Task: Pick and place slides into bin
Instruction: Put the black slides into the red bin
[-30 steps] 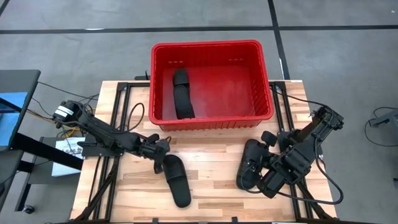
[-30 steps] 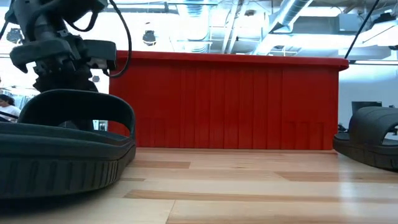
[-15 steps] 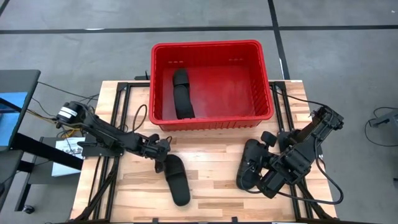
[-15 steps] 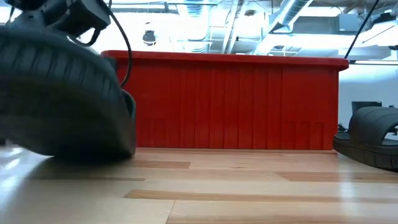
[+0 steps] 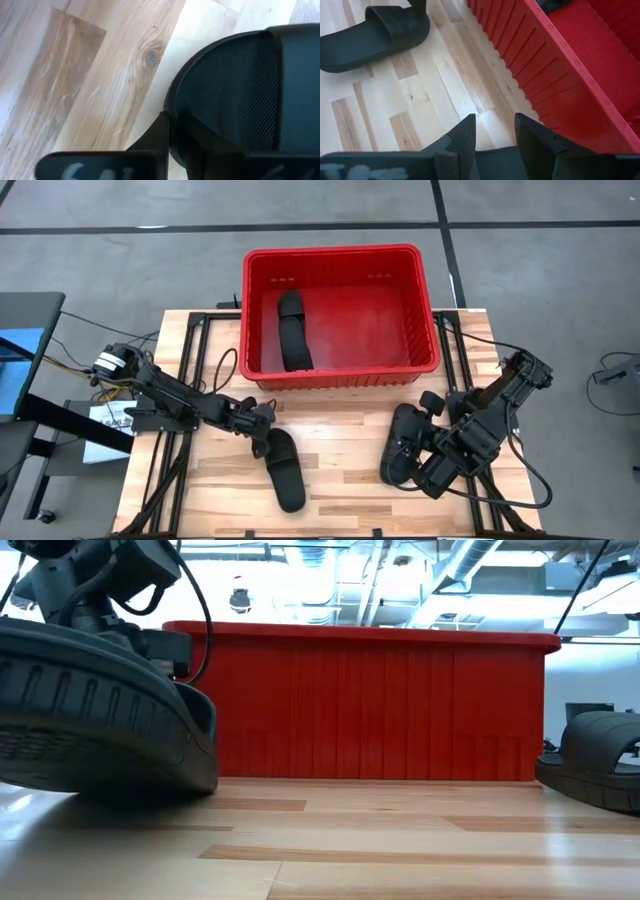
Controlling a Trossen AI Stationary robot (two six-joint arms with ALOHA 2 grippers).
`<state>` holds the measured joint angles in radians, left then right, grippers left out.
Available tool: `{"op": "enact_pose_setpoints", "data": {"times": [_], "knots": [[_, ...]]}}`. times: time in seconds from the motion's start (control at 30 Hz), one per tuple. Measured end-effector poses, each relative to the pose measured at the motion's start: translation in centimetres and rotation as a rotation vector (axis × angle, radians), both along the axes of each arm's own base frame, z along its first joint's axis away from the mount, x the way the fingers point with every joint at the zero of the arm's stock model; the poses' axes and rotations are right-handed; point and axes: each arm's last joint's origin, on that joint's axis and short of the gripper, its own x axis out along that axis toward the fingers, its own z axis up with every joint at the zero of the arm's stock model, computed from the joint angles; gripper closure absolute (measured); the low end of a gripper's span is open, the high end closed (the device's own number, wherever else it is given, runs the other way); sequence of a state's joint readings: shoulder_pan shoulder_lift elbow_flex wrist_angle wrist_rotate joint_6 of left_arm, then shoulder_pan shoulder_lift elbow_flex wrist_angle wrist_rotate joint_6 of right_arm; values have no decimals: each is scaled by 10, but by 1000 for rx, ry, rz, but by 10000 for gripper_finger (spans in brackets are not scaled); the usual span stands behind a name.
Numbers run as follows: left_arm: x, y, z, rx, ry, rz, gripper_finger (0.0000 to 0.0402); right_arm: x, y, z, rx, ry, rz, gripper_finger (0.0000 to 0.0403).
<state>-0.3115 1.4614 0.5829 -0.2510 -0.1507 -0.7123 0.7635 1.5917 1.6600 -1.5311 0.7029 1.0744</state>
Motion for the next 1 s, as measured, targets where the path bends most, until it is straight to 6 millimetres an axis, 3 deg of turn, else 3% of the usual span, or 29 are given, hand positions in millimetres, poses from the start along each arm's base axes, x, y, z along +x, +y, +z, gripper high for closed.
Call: {"op": "enact_pose_setpoints", "data": {"times": [0.53,1.0], "knots": [[-13,-7,41,-178,-160,74,401,-2,2,-1,18,22,14,282],[-14,-5,97,-179,-427,168,401,-4,8,0,27,5,39,282]]}}
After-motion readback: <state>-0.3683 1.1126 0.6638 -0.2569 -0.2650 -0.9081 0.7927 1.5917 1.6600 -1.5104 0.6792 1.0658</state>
